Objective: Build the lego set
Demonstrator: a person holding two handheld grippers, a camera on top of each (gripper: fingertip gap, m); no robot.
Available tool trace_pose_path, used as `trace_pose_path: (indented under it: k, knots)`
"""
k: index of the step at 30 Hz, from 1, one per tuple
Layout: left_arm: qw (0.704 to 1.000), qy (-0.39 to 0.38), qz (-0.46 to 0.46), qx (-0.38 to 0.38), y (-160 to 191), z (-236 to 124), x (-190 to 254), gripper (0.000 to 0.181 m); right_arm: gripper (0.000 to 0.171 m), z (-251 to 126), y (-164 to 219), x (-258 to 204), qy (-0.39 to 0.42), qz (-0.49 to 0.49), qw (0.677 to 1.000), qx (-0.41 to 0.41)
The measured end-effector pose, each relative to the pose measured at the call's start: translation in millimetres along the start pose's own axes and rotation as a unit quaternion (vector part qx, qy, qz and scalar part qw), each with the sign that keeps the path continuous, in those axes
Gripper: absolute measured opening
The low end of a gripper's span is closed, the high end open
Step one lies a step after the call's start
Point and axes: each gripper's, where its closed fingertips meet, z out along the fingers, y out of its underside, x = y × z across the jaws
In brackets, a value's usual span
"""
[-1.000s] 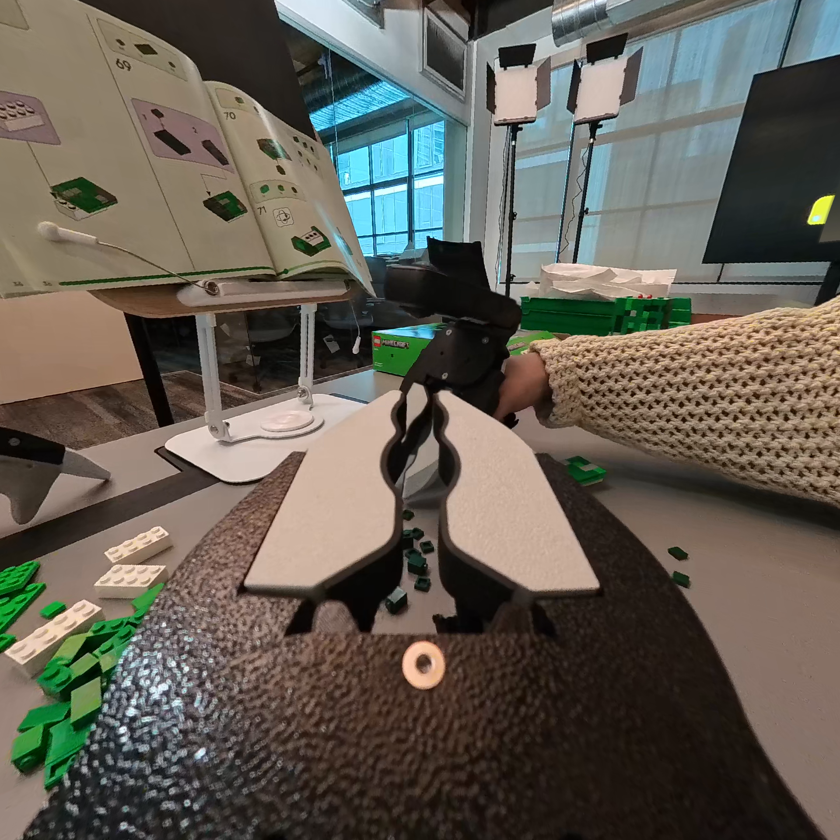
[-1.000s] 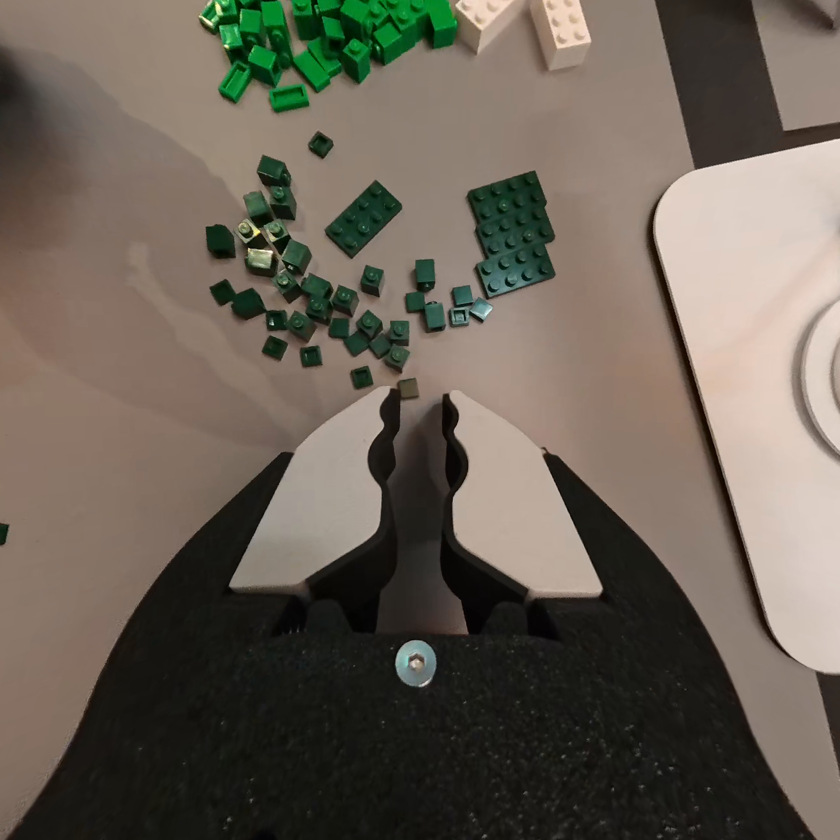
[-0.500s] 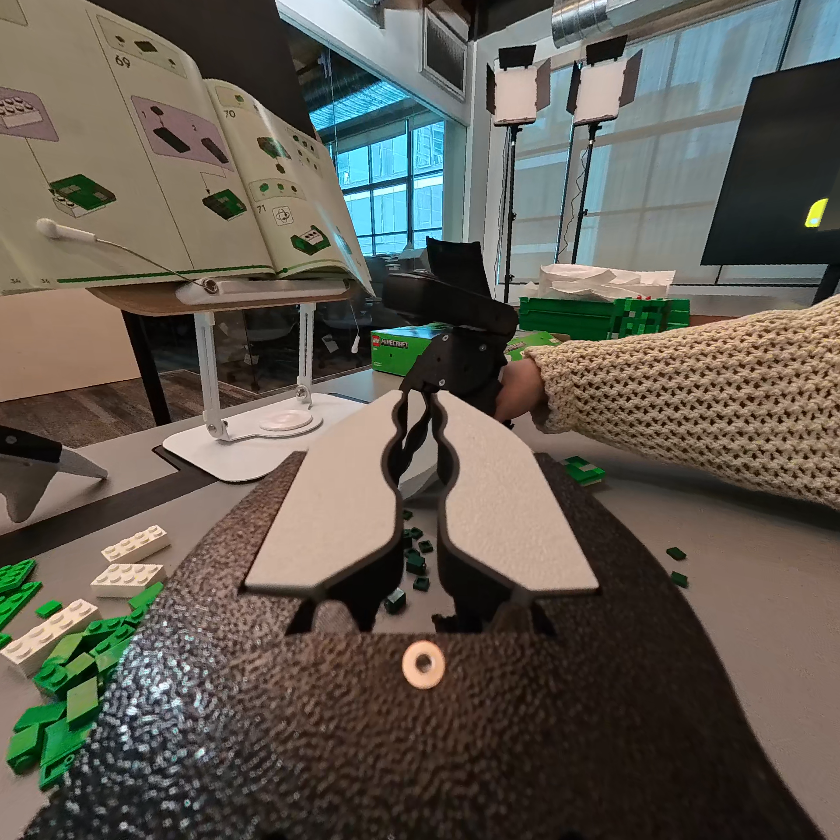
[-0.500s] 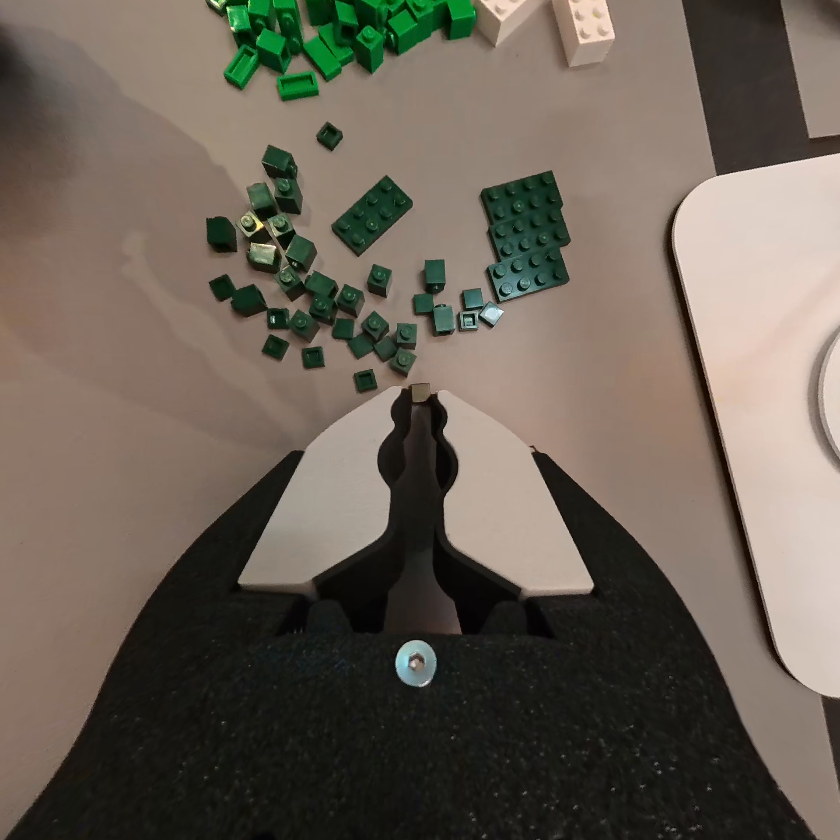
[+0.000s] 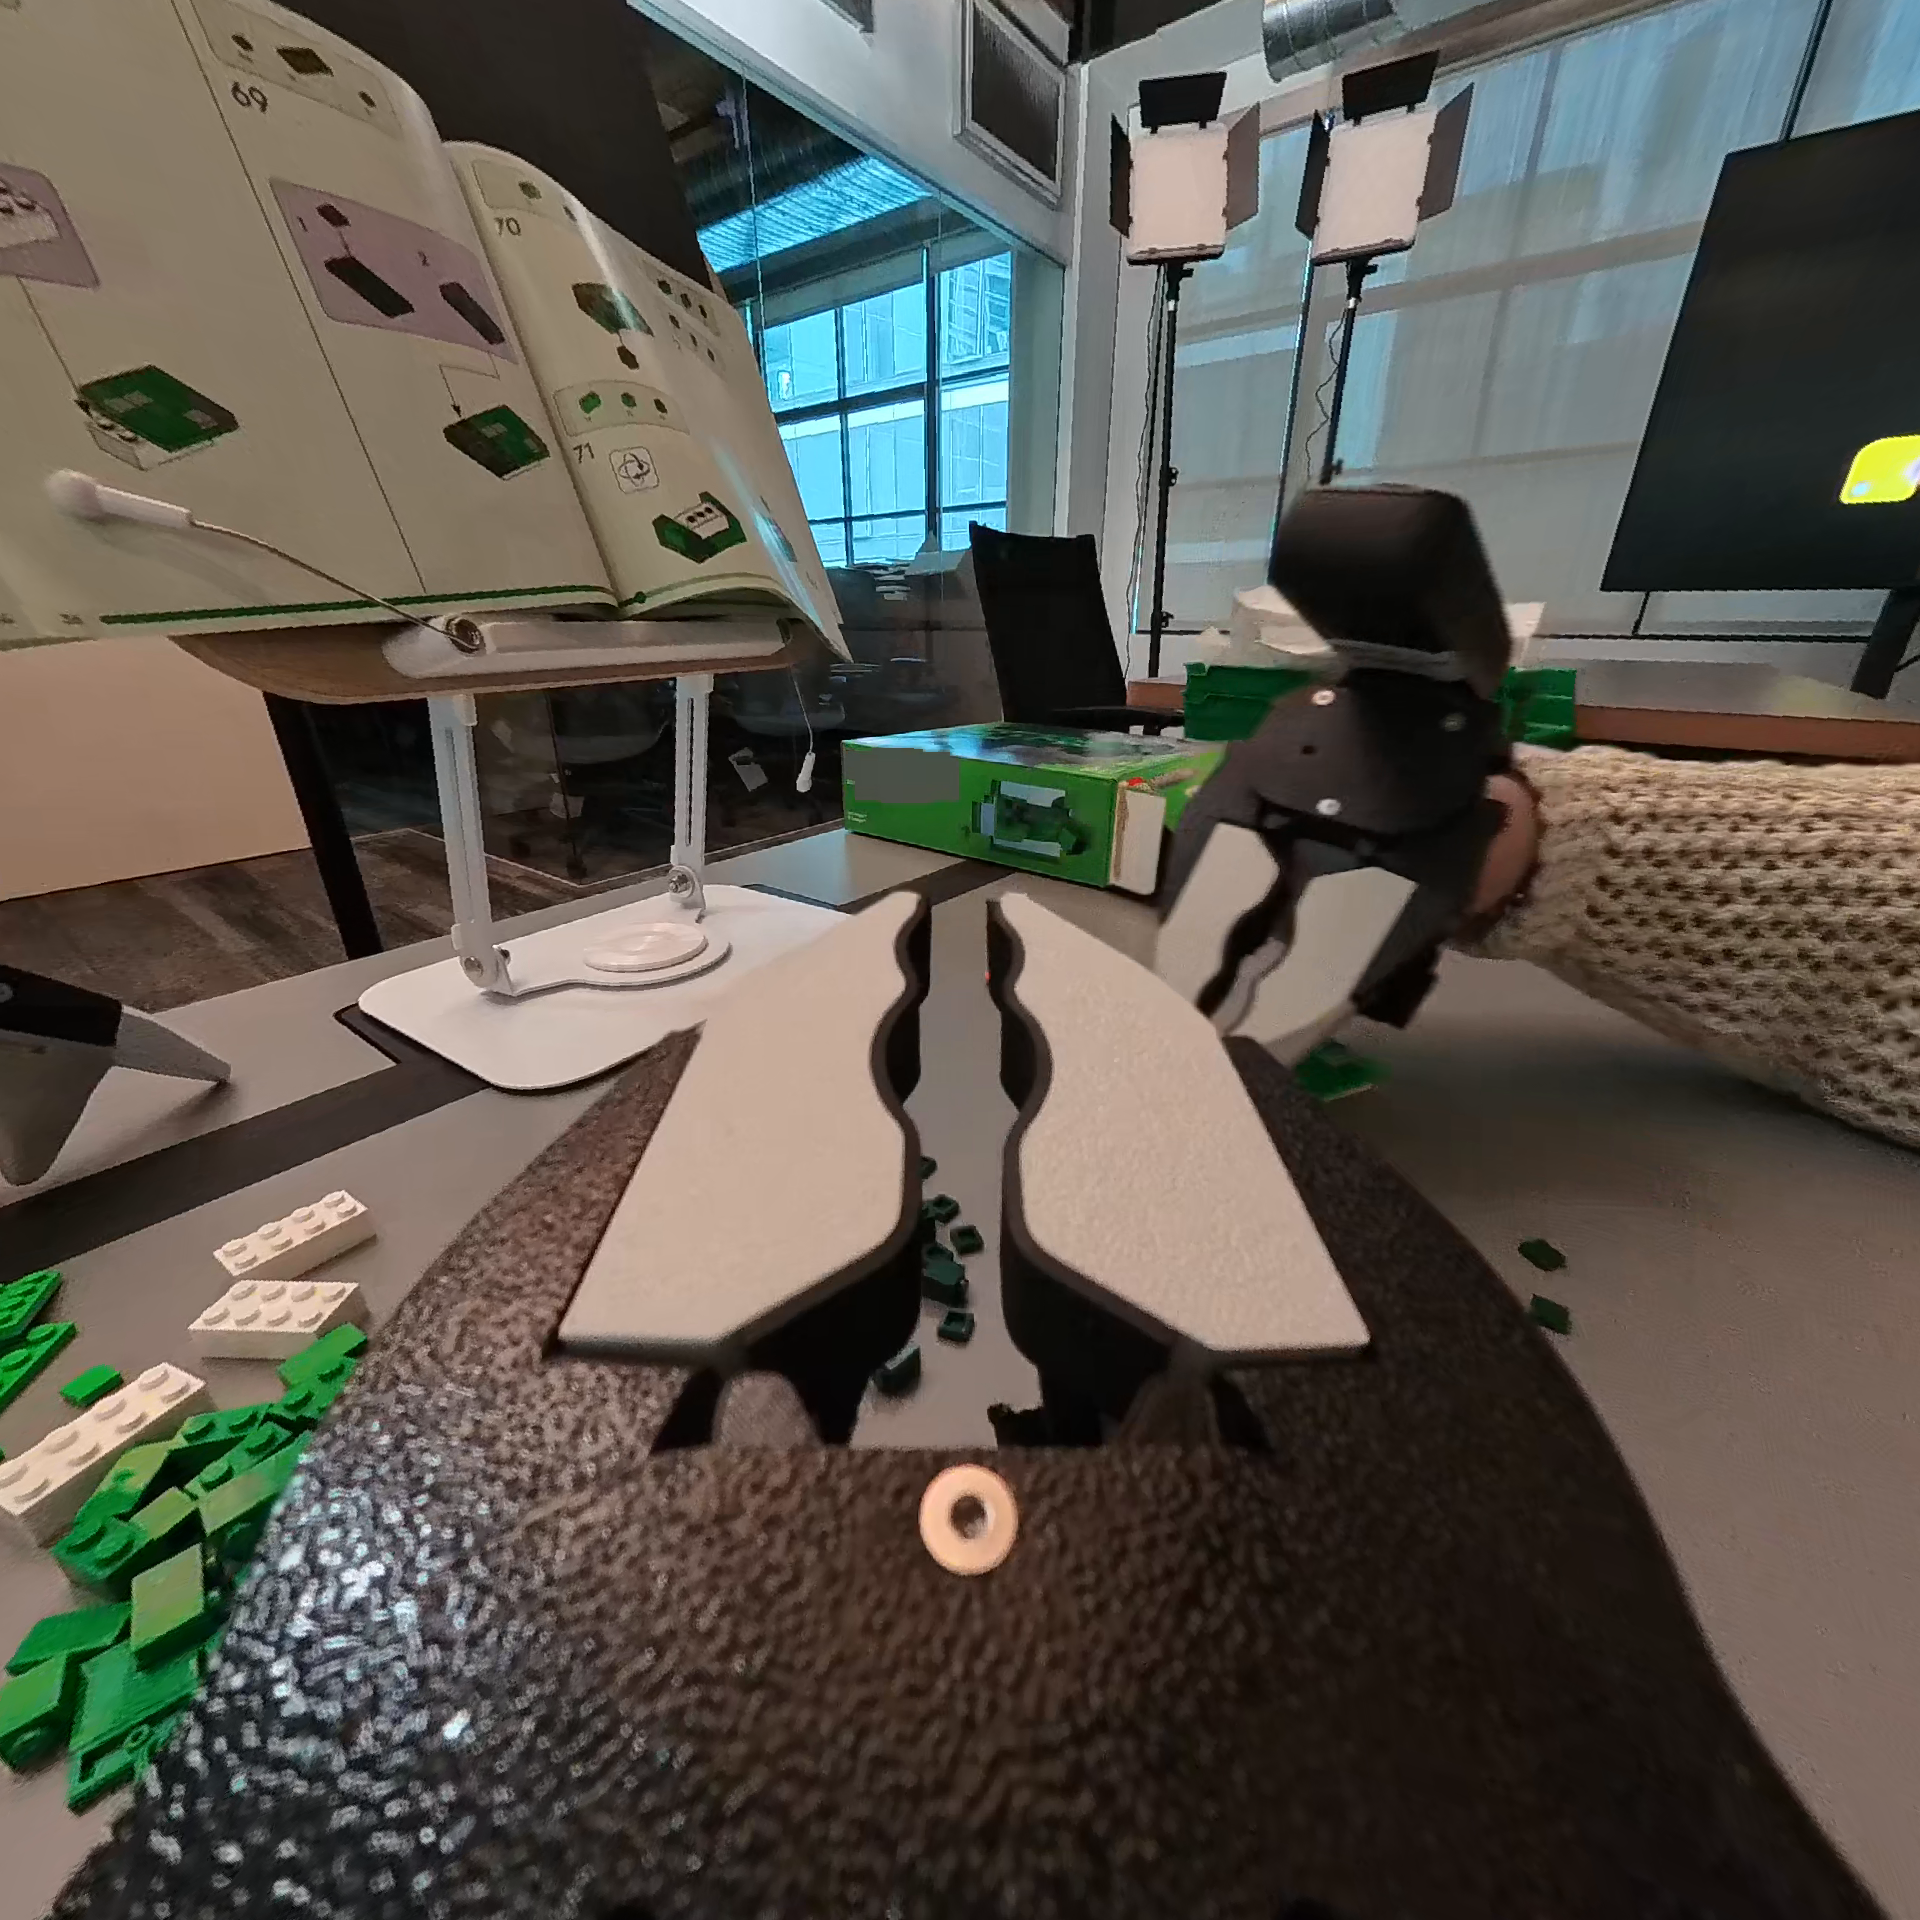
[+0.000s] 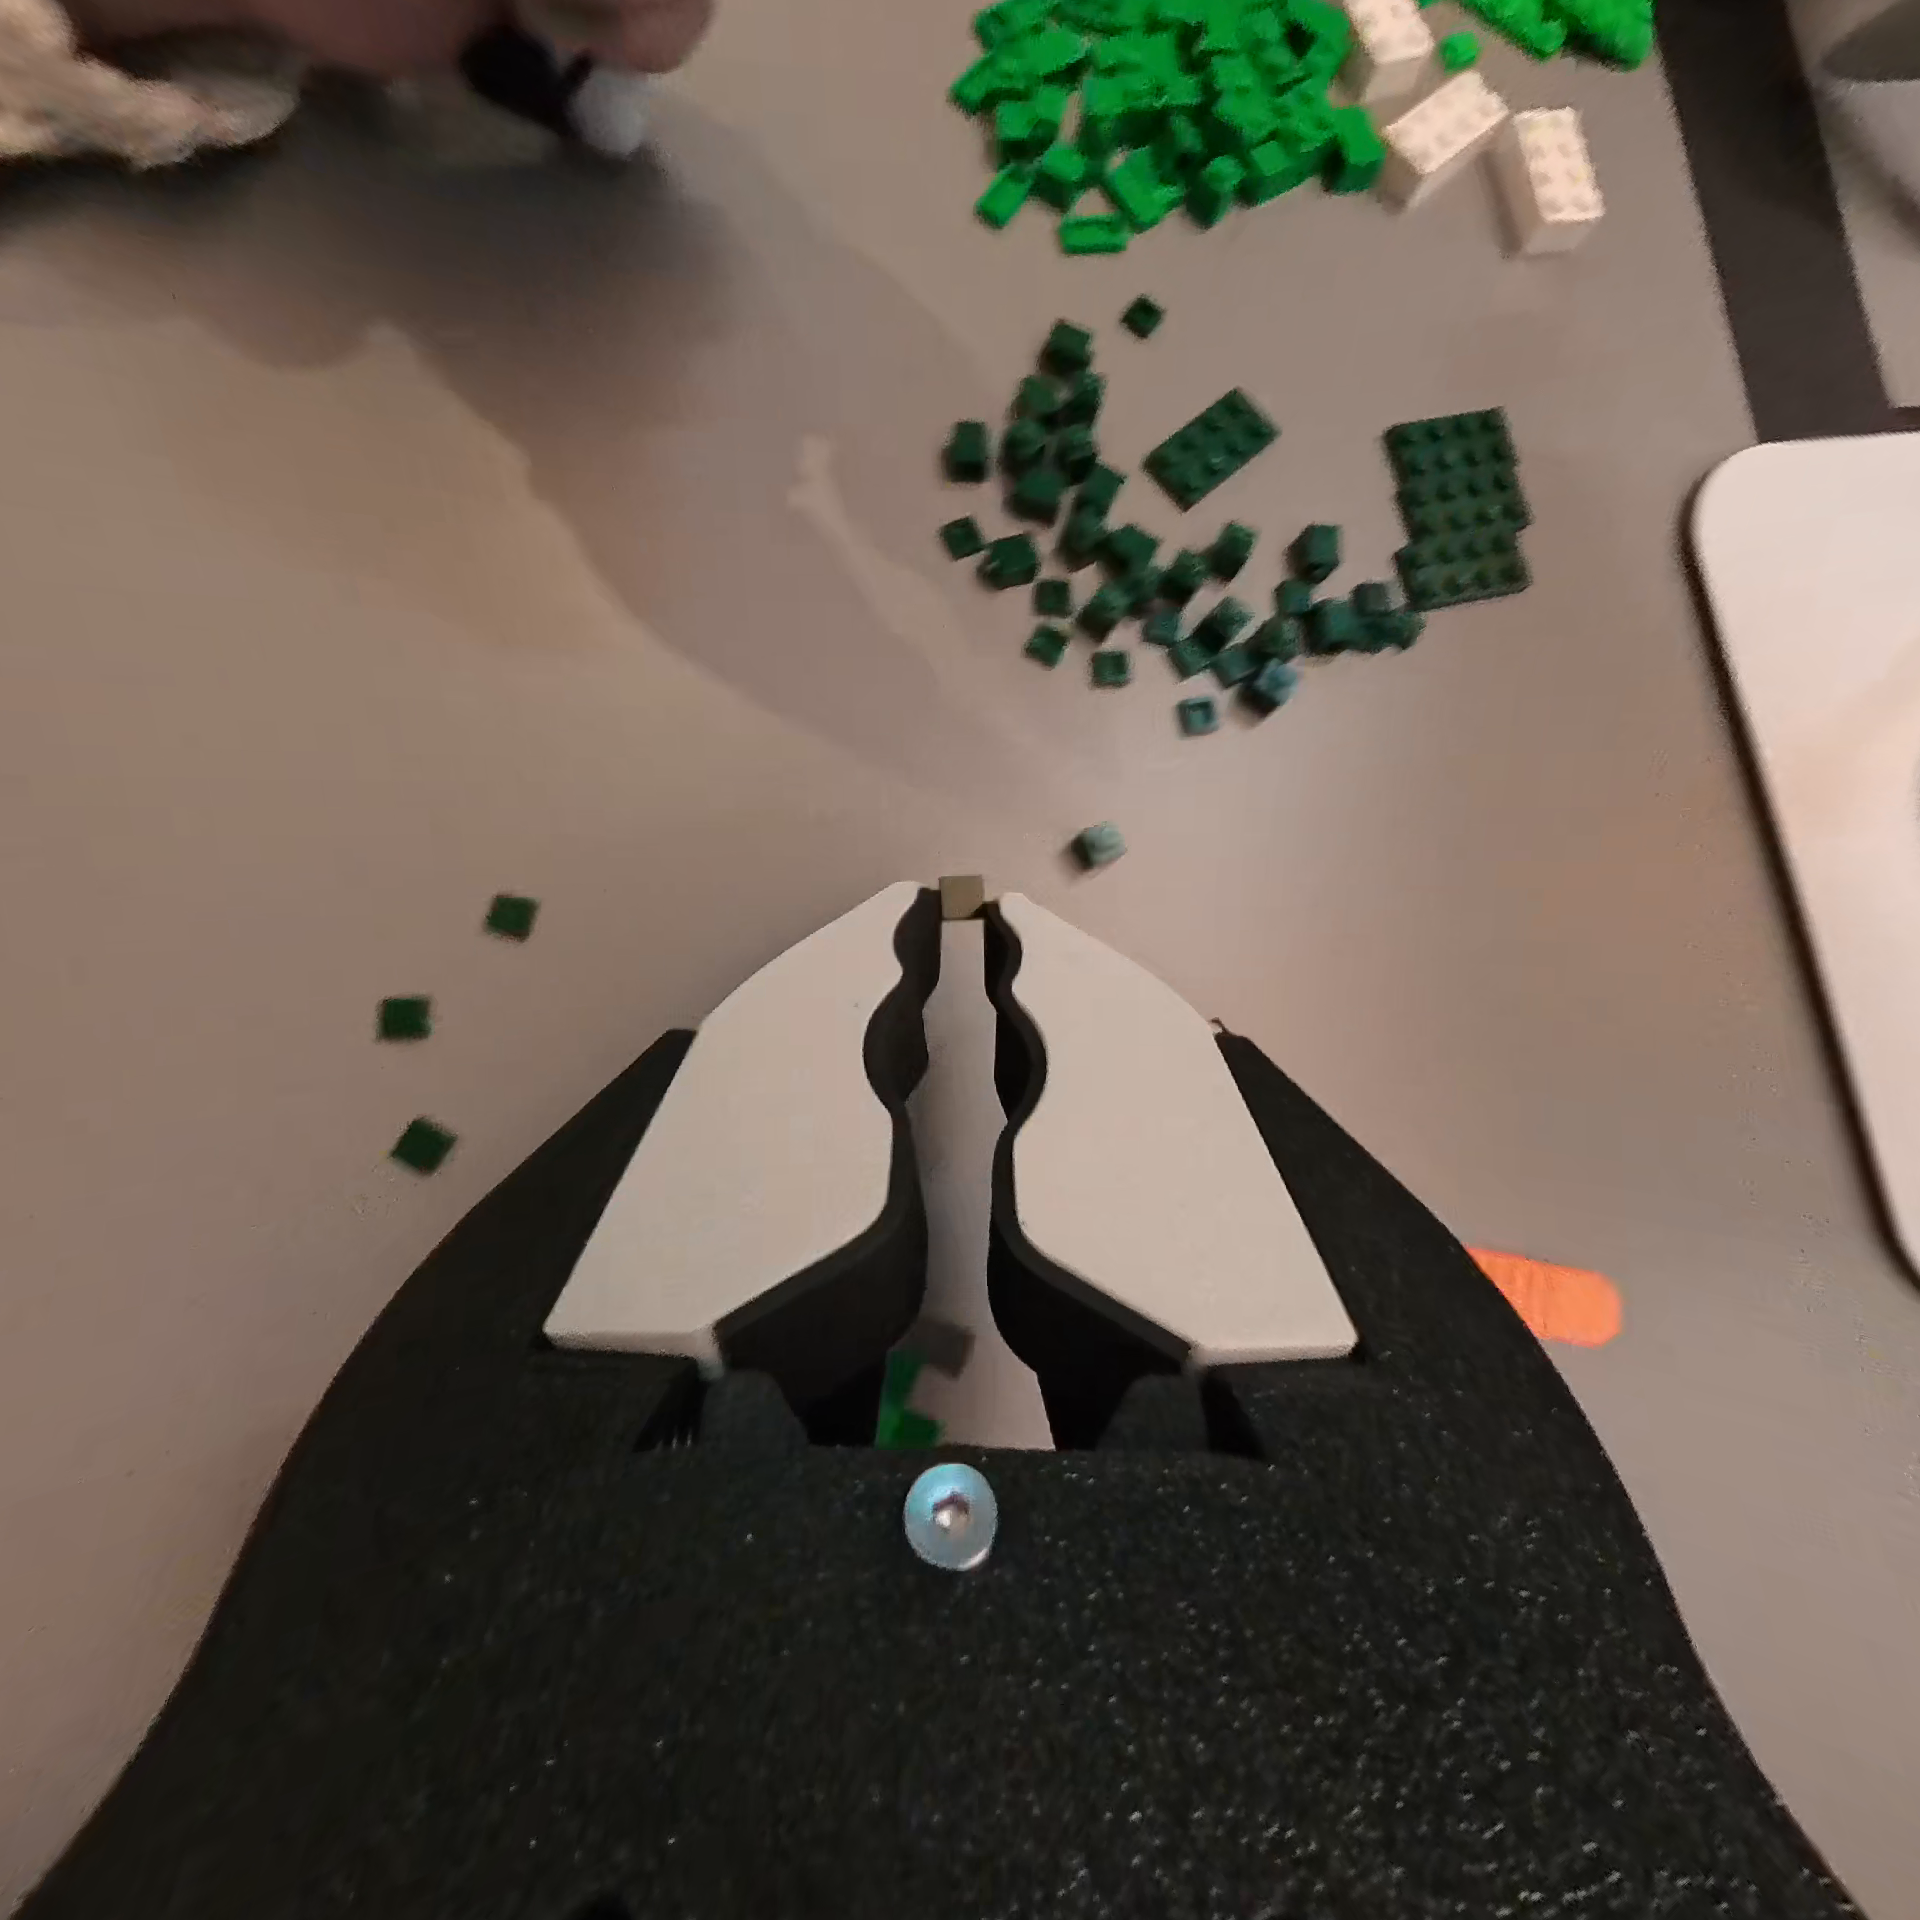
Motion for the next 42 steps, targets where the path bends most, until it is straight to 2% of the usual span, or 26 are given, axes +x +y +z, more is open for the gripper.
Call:
trace_pose_path:
  k: [5,11,31,34,36,39,42]
  knots:
    - [1.000,0.001,0.001,-0.005,2,1,1,0.009,0.007,-5,19,-34,-0.013,-0.012,1.000,-0.020]
    - [1.000,0.003,-0.002,-0.006,3,1,1,0.009,0.007,-6,26,-53,-0.023,-0.020,0.999,-0.029]
    - [1.000,-0.007,0.001,-0.001,0,0,-2,0.011,0.009,-8,25,-52,-0.016,-0.030,0.999,-0.031]
    - [0.999,-0.049,0.015,0.003,-3,-5,-15,0.012,0.010,-13,19,-47,-0.006,-0.030,0.999,-0.020]
    - [0.992,-0.125,0.034,-0.004,-4,-13,-37,0.013,0.011,-16,12,-41,0.007,-0.028,1.000,-0.006]
    - [0.957,-0.275,0.073,-0.056,2,-40,-80,0.011,0.013,-18,-3,-32,0.027,-0.023,0.999,0.019]
    - [0.927,-0.356,0.087,-0.079,2,-63,-105,0.011,0.013,-19,-16,-21,0.051,-0.020,0.998,0.037]
